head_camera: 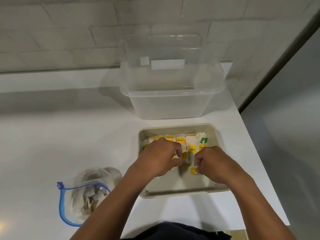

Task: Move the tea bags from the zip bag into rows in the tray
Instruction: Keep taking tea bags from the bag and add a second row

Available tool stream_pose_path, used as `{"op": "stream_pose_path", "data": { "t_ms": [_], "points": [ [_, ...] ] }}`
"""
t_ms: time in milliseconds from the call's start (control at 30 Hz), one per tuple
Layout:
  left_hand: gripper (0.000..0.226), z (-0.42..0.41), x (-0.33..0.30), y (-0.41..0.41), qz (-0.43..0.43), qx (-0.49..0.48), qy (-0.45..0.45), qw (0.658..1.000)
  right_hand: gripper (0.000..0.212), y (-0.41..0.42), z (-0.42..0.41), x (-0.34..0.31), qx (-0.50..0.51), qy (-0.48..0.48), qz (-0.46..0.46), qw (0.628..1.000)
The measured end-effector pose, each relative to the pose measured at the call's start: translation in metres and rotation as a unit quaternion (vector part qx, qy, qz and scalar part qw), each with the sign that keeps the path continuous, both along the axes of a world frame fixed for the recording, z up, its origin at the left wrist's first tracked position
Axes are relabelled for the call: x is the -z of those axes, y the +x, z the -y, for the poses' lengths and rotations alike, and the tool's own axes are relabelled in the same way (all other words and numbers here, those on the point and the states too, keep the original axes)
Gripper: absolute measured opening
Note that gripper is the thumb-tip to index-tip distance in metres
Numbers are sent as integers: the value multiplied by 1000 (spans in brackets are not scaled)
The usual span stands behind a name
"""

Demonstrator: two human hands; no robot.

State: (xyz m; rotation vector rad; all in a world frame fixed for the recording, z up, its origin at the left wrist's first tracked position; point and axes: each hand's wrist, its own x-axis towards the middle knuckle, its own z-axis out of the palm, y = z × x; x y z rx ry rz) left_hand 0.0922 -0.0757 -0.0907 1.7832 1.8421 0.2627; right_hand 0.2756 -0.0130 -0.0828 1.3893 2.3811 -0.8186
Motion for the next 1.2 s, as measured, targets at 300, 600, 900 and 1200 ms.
{"op": "stream_pose_path", "data": {
  "t_ms": [300, 600, 900, 1200],
  "points": [
    [24, 12, 10, -4, -8, -23, -21, 999, 26, -22, -18, 23, -18, 56, 129, 990],
    [9, 16, 10, -16, 66, -38, -19, 997, 18, -29, -18, 26, 50, 107, 116, 986],
    [14, 25, 8, -25, 68, -28, 14, 997, 20, -30, -23, 27, 69, 117, 99, 986],
    [25, 25, 9, -21, 85, -41, -5, 996, 18, -32, -17, 30, 85, 148, 63, 983]
  ]
}}
